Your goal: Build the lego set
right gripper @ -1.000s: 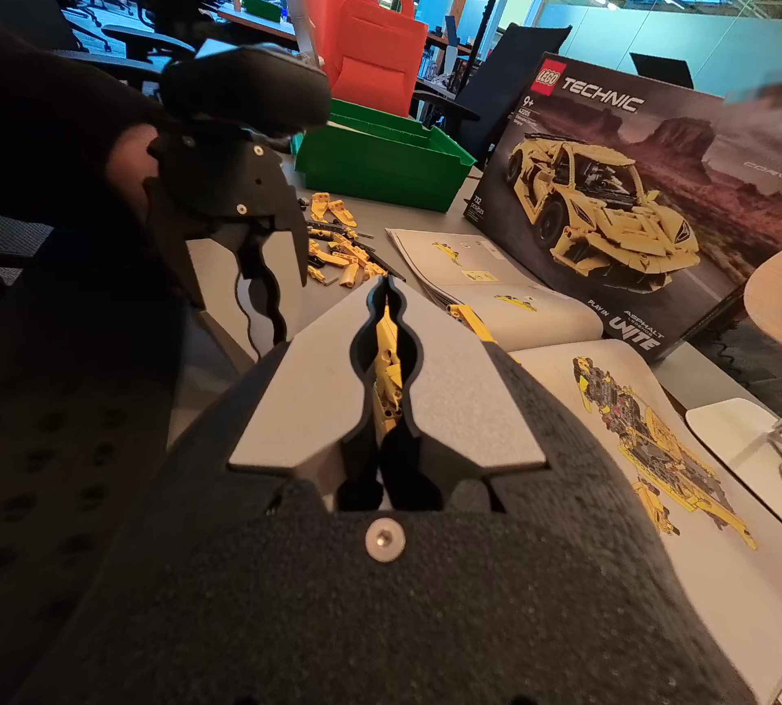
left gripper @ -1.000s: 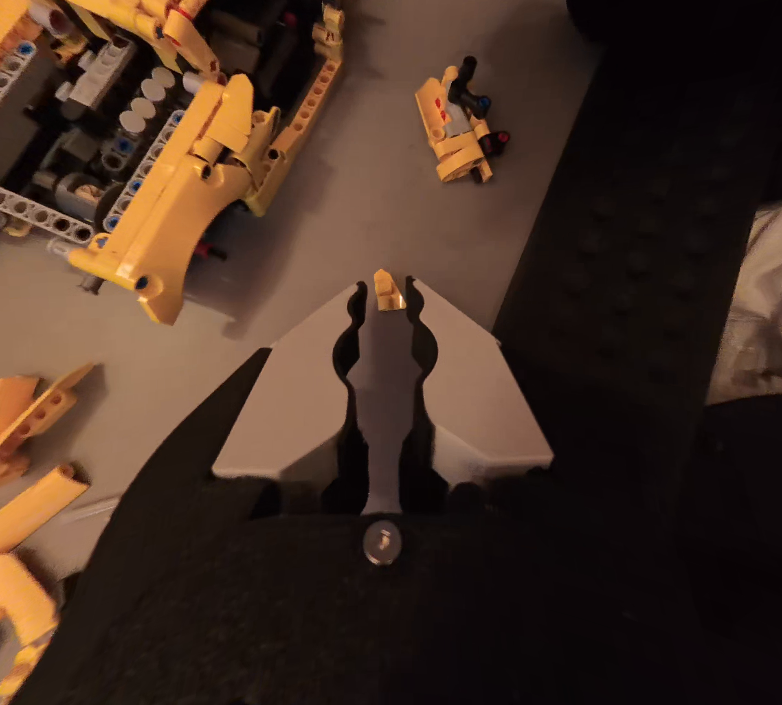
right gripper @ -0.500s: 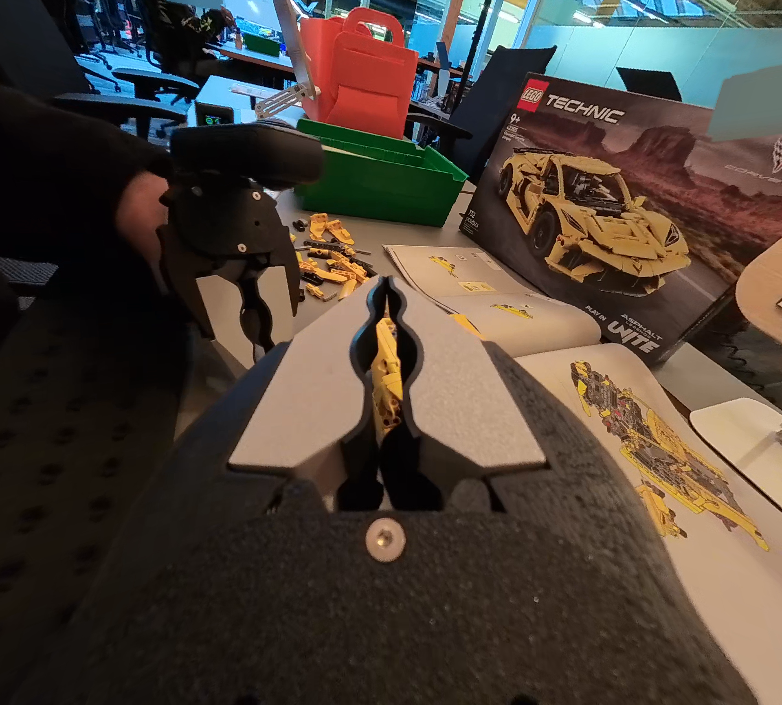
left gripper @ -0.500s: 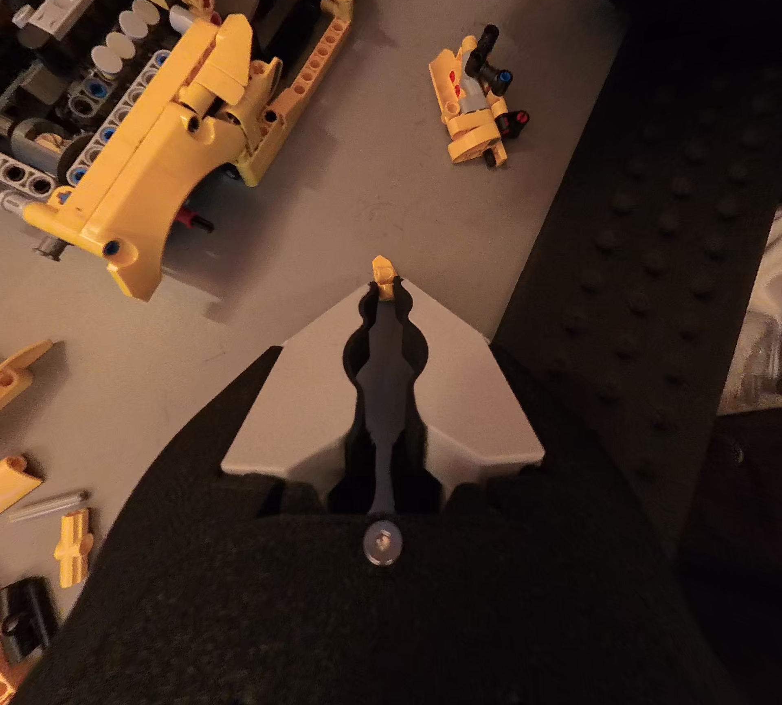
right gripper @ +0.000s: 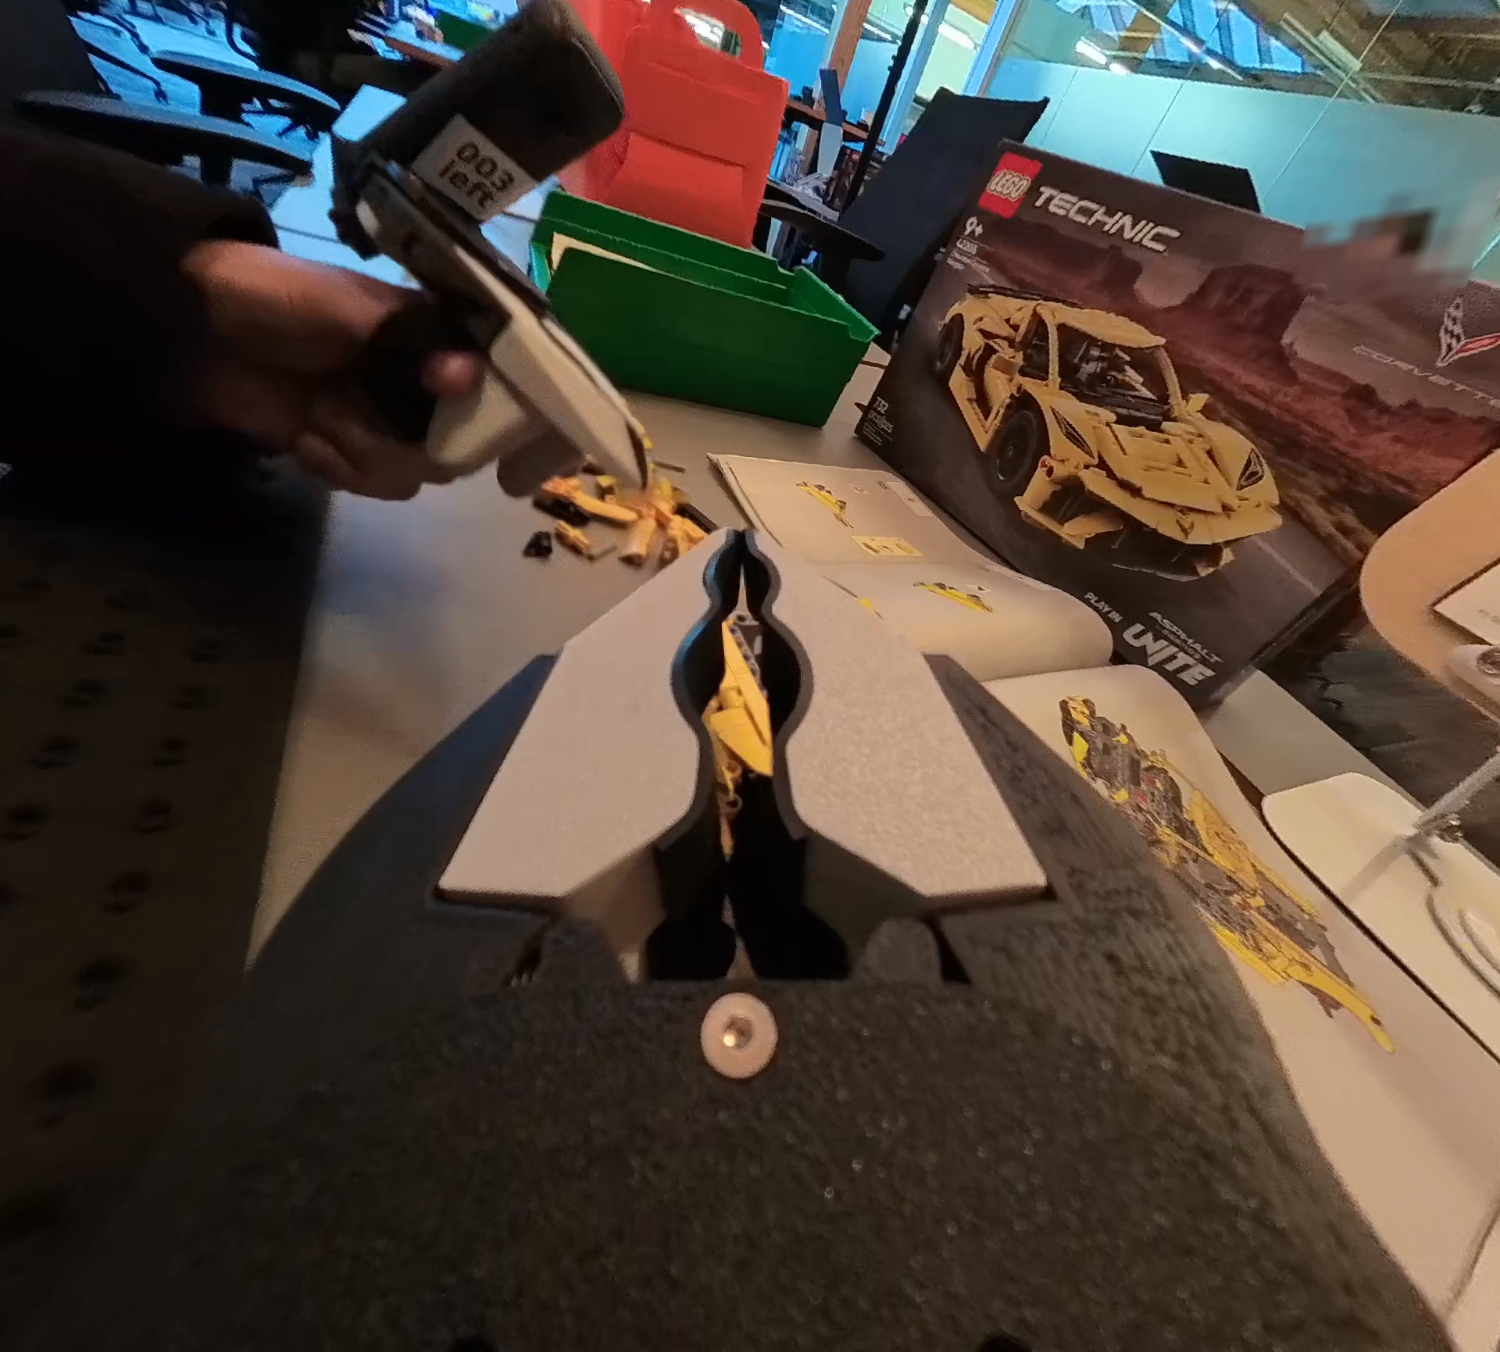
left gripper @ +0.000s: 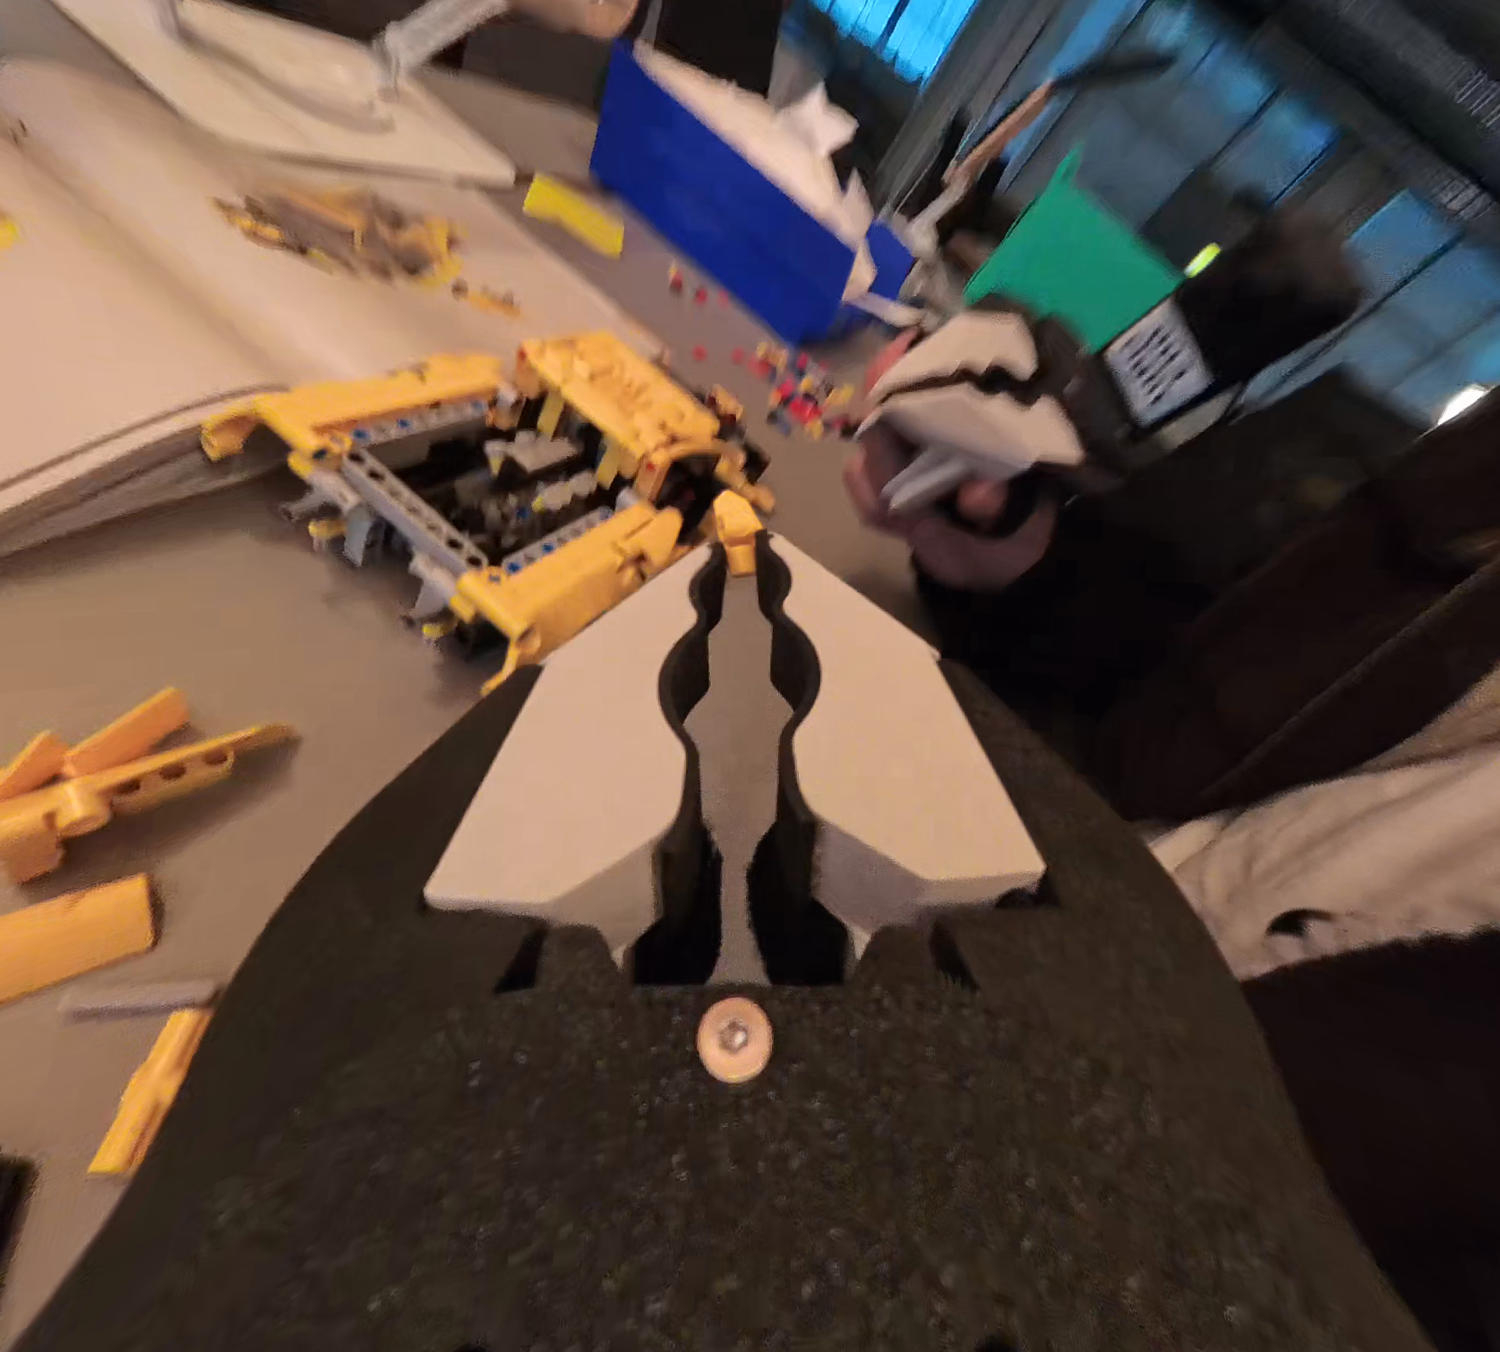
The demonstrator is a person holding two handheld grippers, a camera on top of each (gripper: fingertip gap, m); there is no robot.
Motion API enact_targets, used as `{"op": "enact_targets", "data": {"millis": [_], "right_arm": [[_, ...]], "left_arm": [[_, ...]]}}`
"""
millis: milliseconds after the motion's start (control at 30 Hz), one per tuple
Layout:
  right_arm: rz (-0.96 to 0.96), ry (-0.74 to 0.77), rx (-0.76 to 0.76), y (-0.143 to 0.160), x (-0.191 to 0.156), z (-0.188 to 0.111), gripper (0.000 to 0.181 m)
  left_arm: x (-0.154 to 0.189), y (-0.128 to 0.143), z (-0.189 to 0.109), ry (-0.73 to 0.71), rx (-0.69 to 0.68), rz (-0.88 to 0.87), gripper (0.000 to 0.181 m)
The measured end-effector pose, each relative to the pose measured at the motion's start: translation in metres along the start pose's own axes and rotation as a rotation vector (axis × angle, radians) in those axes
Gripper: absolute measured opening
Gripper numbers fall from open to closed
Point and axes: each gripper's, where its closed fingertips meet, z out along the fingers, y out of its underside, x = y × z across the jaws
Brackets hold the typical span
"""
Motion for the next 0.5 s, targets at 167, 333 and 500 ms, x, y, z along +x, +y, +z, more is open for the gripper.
{"op": "enact_targets", "data": {"millis": [167,333,500], "right_arm": [[-0.012,0.035,-0.044,0.014,0.008,0.003,0.000],[0.022,0.064,-0.037,0.016,0.017,0.001,0.000],[0.061,0.098,-0.048,0.023,0.026,-0.002,0.000]], "left_arm": [[0.006,-0.018,-0.013,0.166,0.173,-0.077,0.007],[0.008,-0.025,-0.016,0.183,0.207,-0.009,0.006],[0.008,-0.012,-0.006,0.154,0.137,0.057,0.006]]}}
